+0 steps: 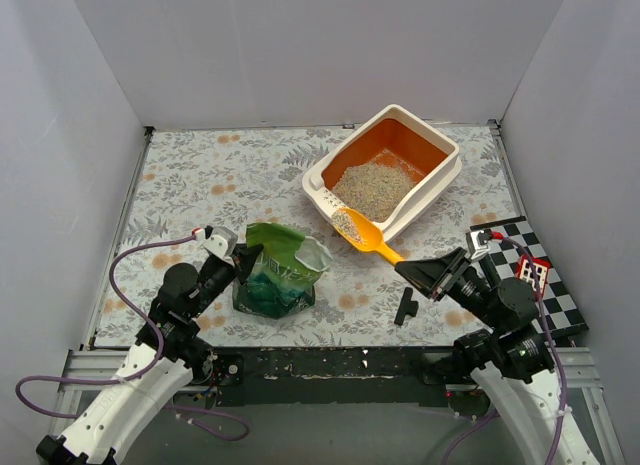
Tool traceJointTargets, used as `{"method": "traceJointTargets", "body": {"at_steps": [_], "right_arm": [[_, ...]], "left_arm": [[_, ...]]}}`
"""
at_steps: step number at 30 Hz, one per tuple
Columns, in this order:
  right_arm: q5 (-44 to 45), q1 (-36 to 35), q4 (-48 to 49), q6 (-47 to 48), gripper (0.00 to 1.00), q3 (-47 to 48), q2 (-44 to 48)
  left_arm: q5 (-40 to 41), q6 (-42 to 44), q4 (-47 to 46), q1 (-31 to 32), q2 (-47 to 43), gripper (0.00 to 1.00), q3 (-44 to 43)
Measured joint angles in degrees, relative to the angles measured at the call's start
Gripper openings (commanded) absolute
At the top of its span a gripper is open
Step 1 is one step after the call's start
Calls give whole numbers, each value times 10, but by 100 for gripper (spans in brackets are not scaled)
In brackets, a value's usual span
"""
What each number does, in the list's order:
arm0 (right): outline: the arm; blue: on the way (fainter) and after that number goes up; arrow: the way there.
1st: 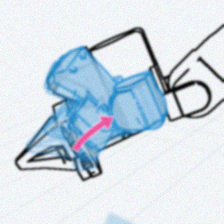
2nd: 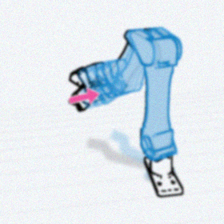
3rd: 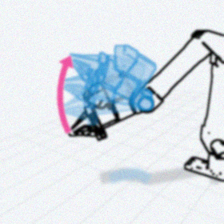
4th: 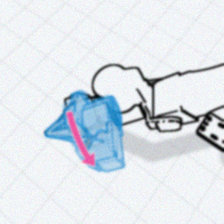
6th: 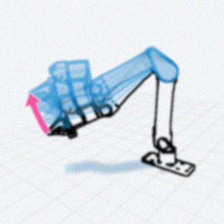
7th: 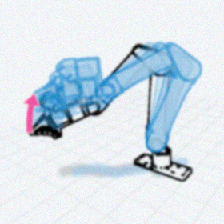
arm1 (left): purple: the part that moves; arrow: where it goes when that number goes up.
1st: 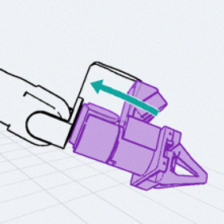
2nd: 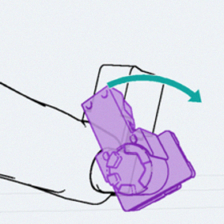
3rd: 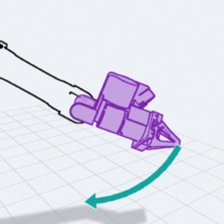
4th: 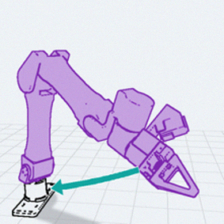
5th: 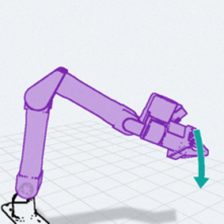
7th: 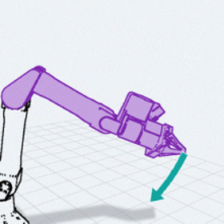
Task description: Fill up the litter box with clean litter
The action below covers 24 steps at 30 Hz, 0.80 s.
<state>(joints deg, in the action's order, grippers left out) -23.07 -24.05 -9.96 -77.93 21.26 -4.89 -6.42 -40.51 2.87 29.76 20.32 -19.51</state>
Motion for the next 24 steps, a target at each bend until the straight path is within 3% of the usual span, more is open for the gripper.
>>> {"method": "traceJointTargets", "body": {"at_steps": [13,24], "right_arm": [[155,0,108,-7,1,19,-159],[266,0,144,82,1,69,-367]], "left_arm": [[0,0,6,0,-11,0,0],[4,0,6,0,-13,0,1]]}}
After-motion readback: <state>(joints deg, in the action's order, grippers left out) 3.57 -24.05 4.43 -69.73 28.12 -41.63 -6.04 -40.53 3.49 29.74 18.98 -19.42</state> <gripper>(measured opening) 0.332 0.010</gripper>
